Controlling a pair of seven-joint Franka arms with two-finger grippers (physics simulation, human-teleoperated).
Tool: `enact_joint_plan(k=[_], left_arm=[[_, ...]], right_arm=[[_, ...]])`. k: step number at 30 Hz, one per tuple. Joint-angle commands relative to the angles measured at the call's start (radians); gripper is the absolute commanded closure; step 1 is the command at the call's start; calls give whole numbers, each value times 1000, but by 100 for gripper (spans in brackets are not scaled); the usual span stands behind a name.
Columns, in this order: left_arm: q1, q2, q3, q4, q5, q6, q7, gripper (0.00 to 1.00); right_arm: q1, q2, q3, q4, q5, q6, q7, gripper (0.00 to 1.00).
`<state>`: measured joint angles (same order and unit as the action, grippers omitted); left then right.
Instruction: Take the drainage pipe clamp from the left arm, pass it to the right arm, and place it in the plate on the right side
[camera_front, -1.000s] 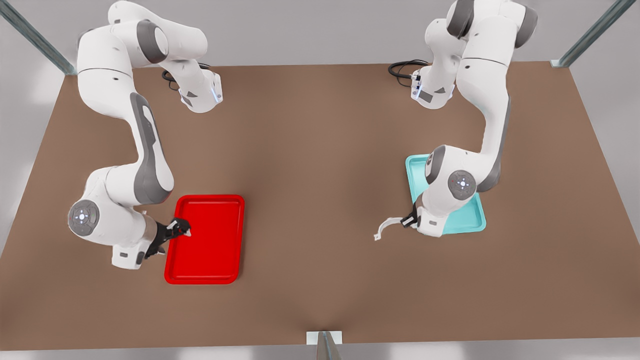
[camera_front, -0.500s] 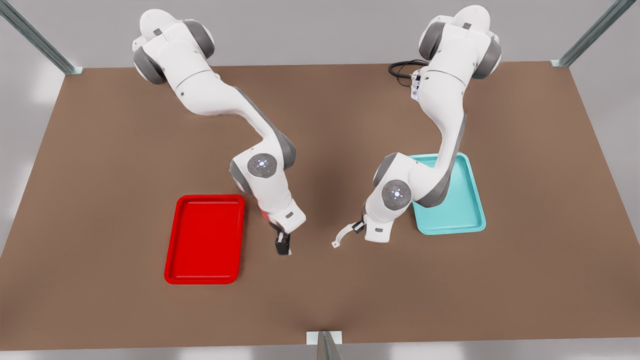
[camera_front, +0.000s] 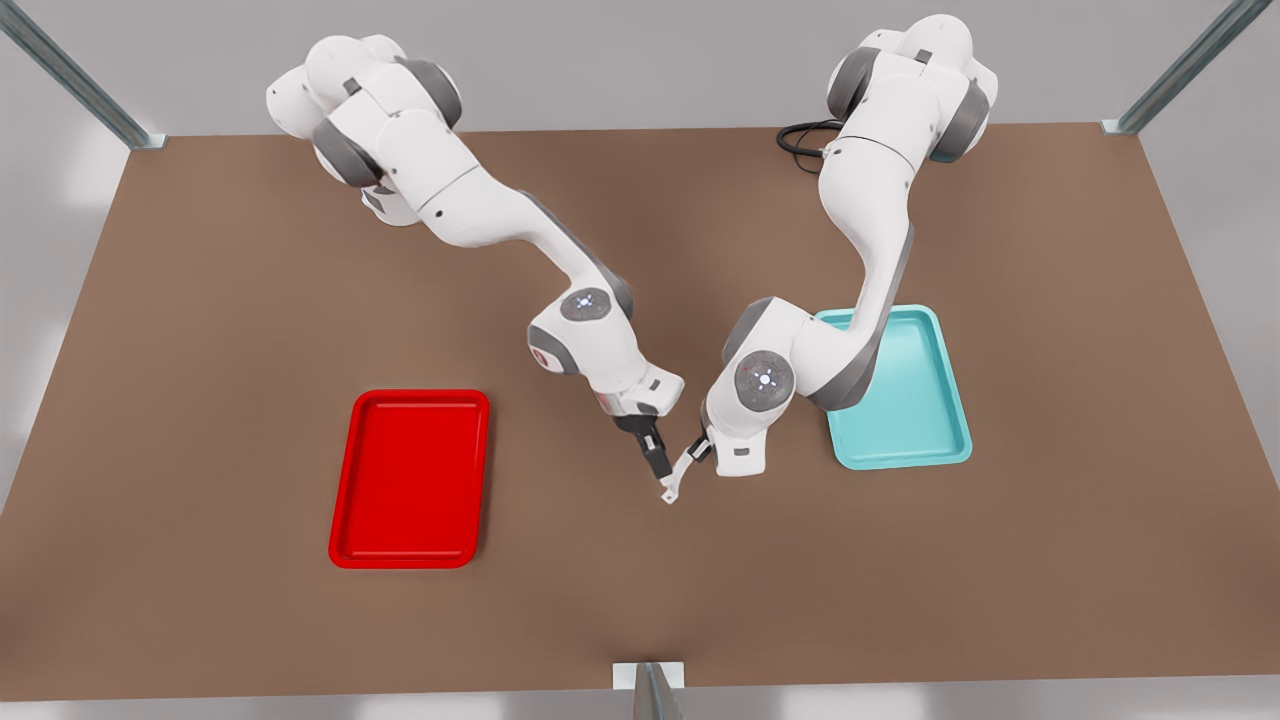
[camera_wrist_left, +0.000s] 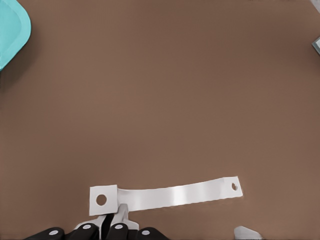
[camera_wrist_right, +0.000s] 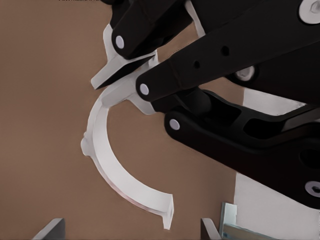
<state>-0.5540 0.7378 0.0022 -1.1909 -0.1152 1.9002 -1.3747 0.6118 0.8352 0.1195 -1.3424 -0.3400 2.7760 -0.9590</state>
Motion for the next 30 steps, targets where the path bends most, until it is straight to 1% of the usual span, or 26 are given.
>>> enact_joint_plan(k=[1,5,8,10,12,17,20,21,22,23,24,25,28,30], left_arm=[[-6,-1,-1,1,0,-4,-202,79],[-11,-1,-1,7,0,-4,-205,79],[-18,0,-1,7,2,-6,-216,79],[-20,0,-1,8,0,-4,-218,79],[-21,-1,-1,10,0,-9,-221,79],[-24,-1,-1,39,0,-50,-221,79],[-24,-3,-1,56,0,-72,-225,79],[-24,-3,-1,59,0,-79,-227,79],[-24,-3,-1,62,-1,-79,-227,79],[-24,-3,-2,62,0,-79,-227,79],[-24,-3,-1,63,0,-79,-227,79],[-24,-1,-1,62,-1,-79,-228,0],[-21,-3,2,65,0,-85,-227,0],[-18,-3,5,96,0,-127,-225,0]], right_arm=[[2,21,0,5,4,115,-87,0],[14,76,0,29,-1,169,-73,0],[28,84,0,28,-2,186,-75,0],[29,87,0,28,-2,188,-75,0],[29,133,0,66,-2,188,-75,0],[33,154,-3,74,-4,195,-75,0],[42,190,-3,112,-4,195,-76,1],[42,196,-3,124,-4,195,-78,14],[43,194,-3,124,-4,194,-79,55],[42,193,-3,124,-2,194,-79,76],[42,190,-3,123,-2,194,-79,79],[40,186,-3,123,0,194,-79,79],[28,180,-1,123,21,192,-76,79],[16,165,-4,108,23,181,-75,79]])
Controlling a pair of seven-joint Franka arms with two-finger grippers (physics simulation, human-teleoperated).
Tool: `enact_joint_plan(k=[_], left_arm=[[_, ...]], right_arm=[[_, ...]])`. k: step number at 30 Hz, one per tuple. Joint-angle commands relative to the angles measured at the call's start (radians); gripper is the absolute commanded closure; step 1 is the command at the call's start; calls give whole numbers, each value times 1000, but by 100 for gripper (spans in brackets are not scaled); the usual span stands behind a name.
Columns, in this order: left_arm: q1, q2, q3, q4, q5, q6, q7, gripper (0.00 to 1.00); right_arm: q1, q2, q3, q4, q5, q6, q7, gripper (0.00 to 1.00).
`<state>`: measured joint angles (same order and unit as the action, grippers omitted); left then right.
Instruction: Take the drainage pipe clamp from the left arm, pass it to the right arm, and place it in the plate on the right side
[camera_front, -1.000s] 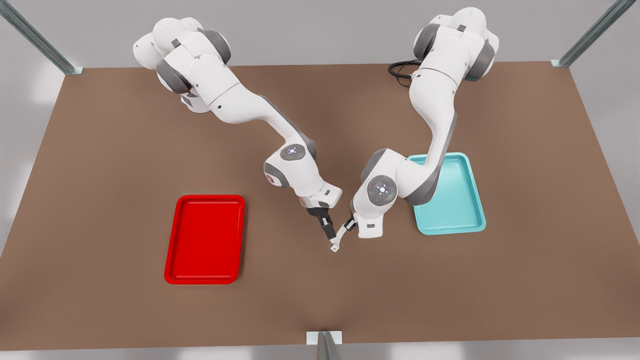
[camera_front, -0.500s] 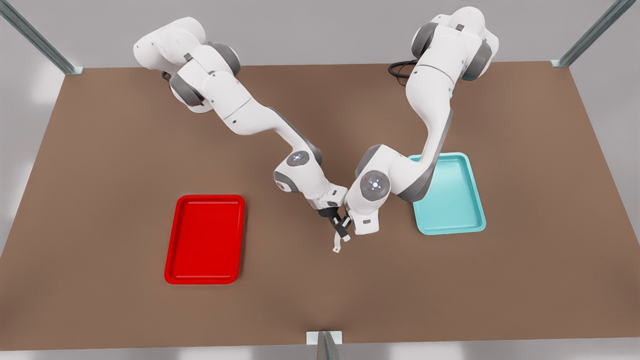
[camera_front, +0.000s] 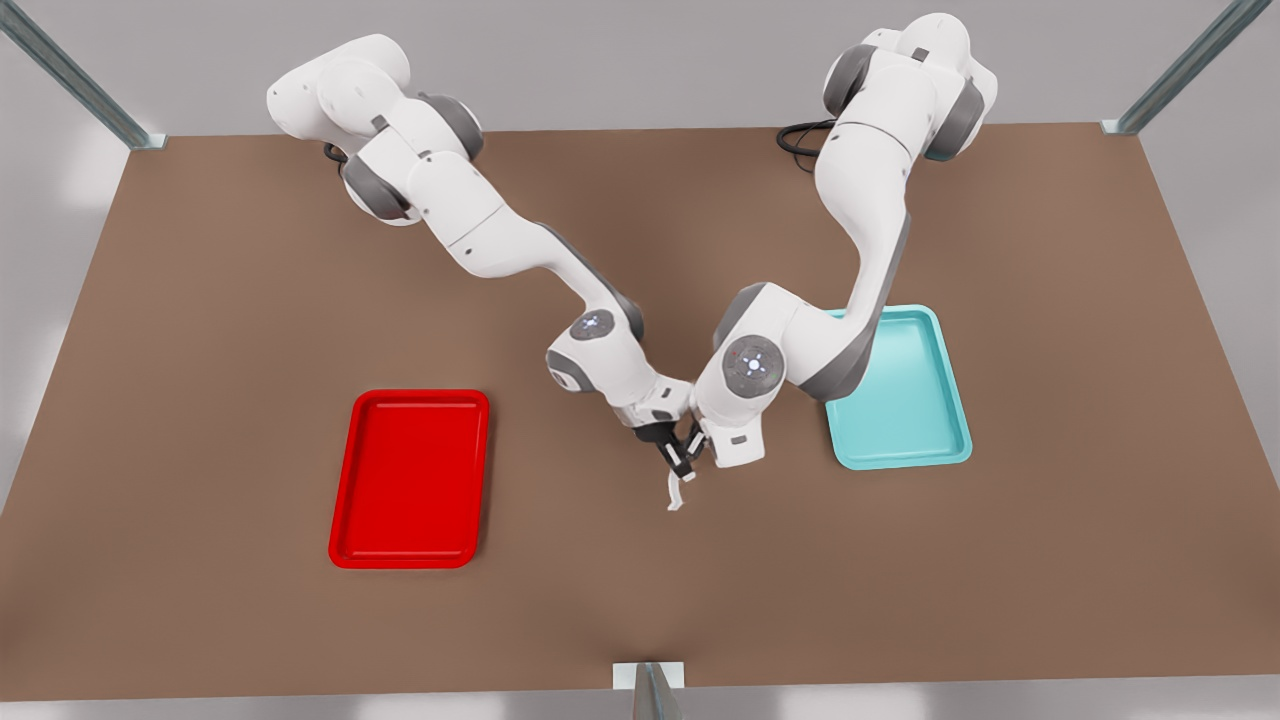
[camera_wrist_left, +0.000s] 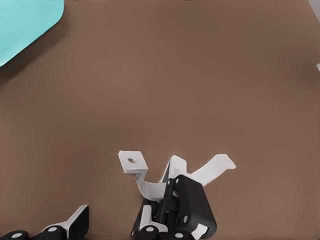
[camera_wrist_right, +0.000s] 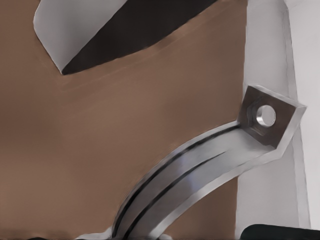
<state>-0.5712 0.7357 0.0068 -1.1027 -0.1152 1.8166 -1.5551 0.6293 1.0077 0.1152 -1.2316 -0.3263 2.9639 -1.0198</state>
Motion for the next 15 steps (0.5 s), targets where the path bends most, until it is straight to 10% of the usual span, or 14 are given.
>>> enact_joint_plan(k=[1,7,9,11,15], left_arm=[[28,-10,2,43,0,-132,-37,0],[379,-148,1,162,29,-640,834,0],[452,-160,-2,167,42,-663,1010,0],[525,-419,-79,-225,96,-436,1236,0],[530,-374,-223,-138,132,-560,1233,0]], right_arm=[[-23,-8,-11,-19,3,-13,-14,79],[-240,-162,-11,-238,-10,-23,-25,79],[-365,-319,-11,-400,-11,-131,-28,79],[-522,-474,-14,-594,-14,-181,-29,79],[-658,-575,-14,-815,-19,-198,-28,79]])
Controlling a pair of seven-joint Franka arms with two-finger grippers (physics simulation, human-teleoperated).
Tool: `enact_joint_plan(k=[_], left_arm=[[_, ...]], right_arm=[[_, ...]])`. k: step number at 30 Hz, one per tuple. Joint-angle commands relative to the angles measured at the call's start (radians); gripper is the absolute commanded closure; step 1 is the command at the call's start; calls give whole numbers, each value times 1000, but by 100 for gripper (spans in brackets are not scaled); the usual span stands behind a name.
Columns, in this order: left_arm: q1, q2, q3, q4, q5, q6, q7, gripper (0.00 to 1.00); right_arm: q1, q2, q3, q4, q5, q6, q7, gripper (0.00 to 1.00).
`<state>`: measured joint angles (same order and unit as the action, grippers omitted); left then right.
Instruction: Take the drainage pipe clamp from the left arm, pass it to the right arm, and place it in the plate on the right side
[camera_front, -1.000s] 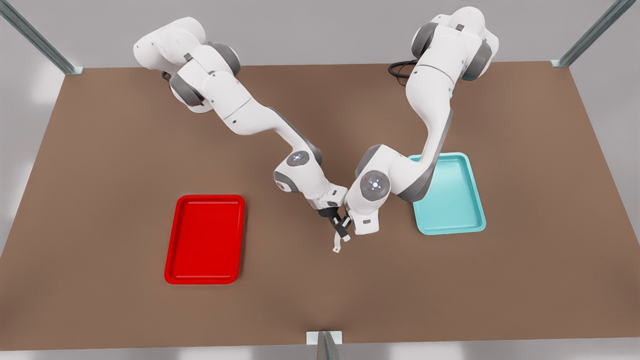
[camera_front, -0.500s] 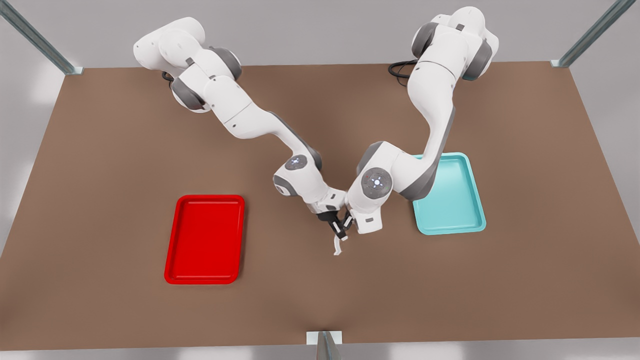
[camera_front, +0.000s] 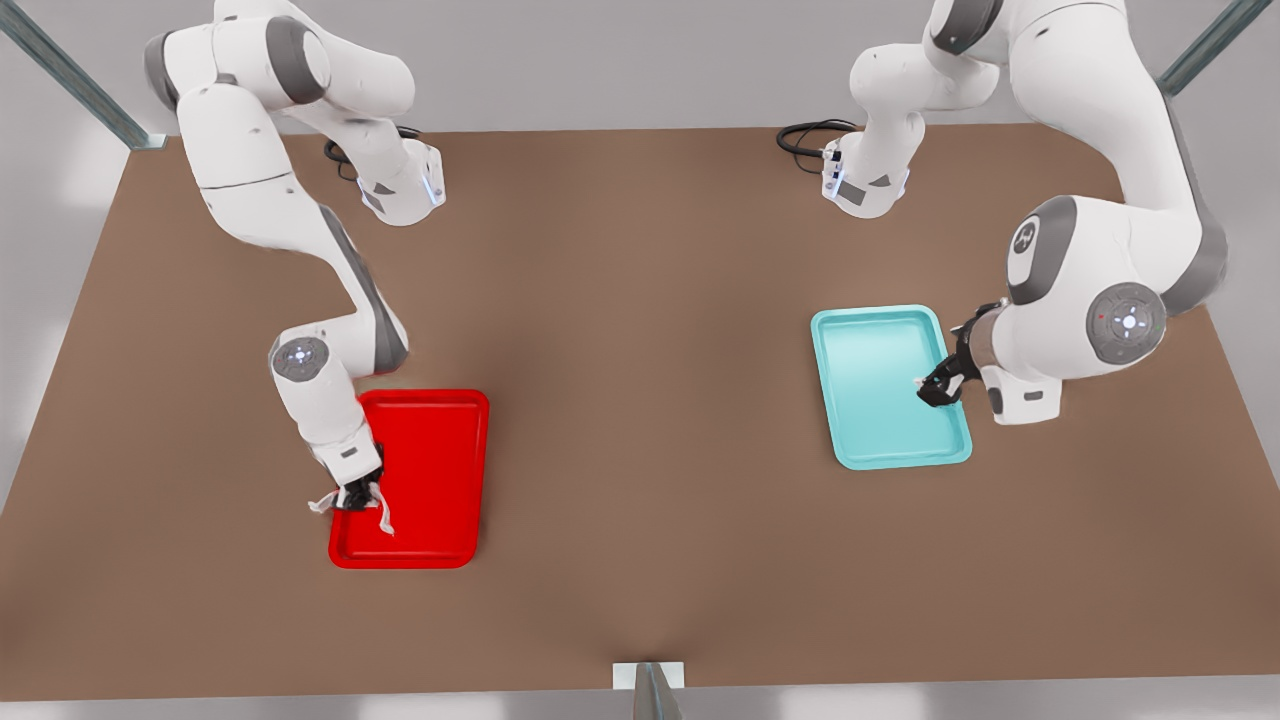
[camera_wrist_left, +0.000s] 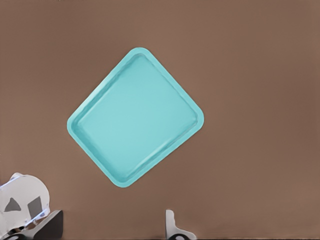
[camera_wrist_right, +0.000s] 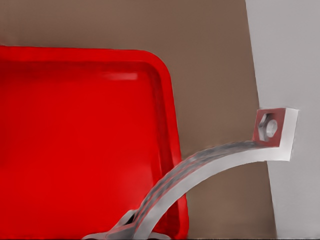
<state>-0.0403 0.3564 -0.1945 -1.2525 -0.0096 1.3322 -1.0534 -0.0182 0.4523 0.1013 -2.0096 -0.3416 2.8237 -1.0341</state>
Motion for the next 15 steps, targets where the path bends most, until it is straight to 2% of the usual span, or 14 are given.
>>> enact_joint_plan(k=[1,3,9,10,11,12,15], left_arm=[[-1,26,-34,59,30,-67,734,0],[16,30,-34,48,39,-30,868,0],[17,38,-33,48,62,-21,871,0],[19,39,-33,48,62,-21,871,0],[19,38,-33,48,62,-21,872,0],[19,38,-33,47,62,-22,872,0],[16,38,-33,45,77,-22,872,0]], right_arm=[[-23,-26,1,-60,-4,-95,0,79],[-17,-15,8,-60,-4,-133,20,79],[-9,22,44,-26,6,-159,34,79],[-9,29,54,-11,13,-182,34,67],[-9,39,57,2,19,-187,34,15],[-11,42,58,8,19,-191,32,0],[-11,42,60,26,19,-213,32,0]])
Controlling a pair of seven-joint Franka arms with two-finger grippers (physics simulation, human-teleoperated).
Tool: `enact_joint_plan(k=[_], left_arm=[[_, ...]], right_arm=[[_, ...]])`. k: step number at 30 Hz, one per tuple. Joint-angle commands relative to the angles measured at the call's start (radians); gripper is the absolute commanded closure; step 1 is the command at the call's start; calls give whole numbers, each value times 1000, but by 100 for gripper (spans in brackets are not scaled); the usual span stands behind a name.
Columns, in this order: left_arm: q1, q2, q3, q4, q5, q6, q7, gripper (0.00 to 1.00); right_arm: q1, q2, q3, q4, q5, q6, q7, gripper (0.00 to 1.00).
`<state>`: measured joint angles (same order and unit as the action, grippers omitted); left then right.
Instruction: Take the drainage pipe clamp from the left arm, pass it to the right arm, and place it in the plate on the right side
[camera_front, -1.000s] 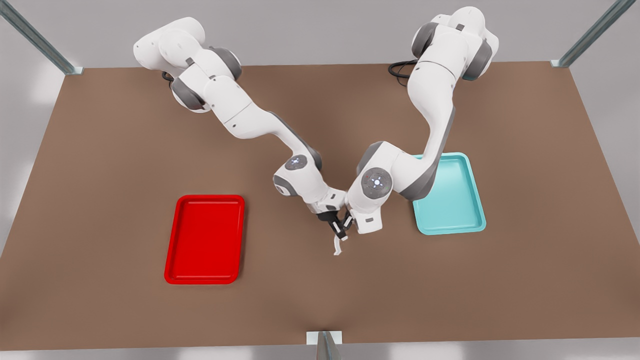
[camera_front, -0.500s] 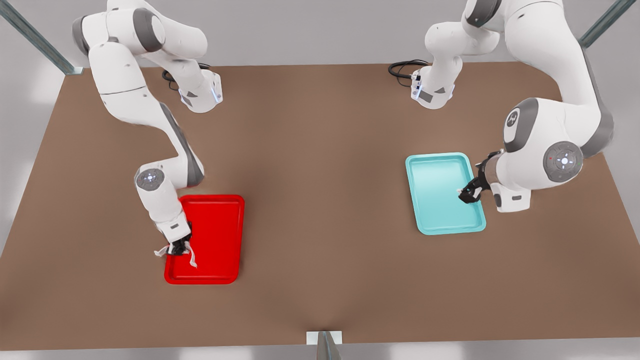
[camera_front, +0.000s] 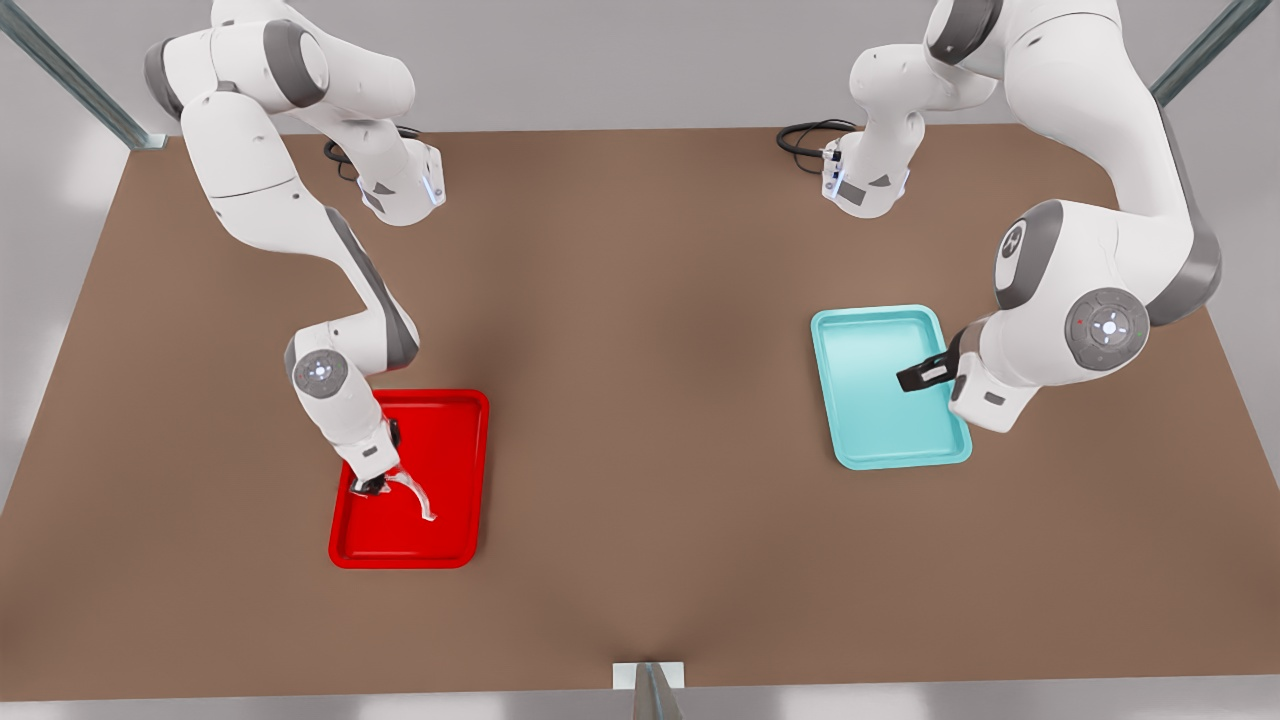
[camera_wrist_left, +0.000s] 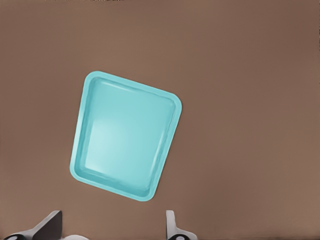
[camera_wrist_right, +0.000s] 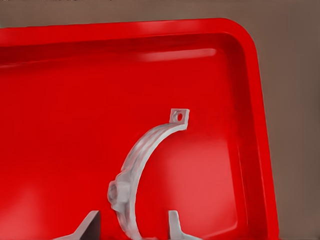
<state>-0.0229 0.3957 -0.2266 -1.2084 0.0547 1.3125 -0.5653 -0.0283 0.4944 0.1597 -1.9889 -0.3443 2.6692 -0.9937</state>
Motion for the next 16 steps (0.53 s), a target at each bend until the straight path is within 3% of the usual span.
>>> enact_joint_plan(k=[1,5,6,7,8,9,11,13,16], left_arm=[[0,-1,0,-2,13,-3,384,0],[0,-5,0,0,14,-3,387,0],[0,-5,0,0,19,-3,387,0],[0,-6,0,0,20,-4,387,0],[0,-6,-2,0,19,-6,387,0],[0,-6,0,0,19,-7,387,0],[0,-6,-2,0,19,-10,389,0],[-3,-5,-2,0,19,-24,390,0],[-3,-5,-2,0,19,-33,389,0]], right_arm=[[-1,0,4,9,22,-63,-8,0],[2,-33,9,125,54,-170,-3,0],[5,-25,9,310,155,-406,0,0],[10,-30,4,430,185,-647,245,0],[5,-16,3,545,192,-932,731,0],[-10,-79,-5,556,200,-1078,1035,0],[-56,-260,-8,542,202,-1207,1073,0],[-91,-330,-67,544,316,-1229,1061,0],[-98,-415,-72,449,330,-1204,1070,0]])
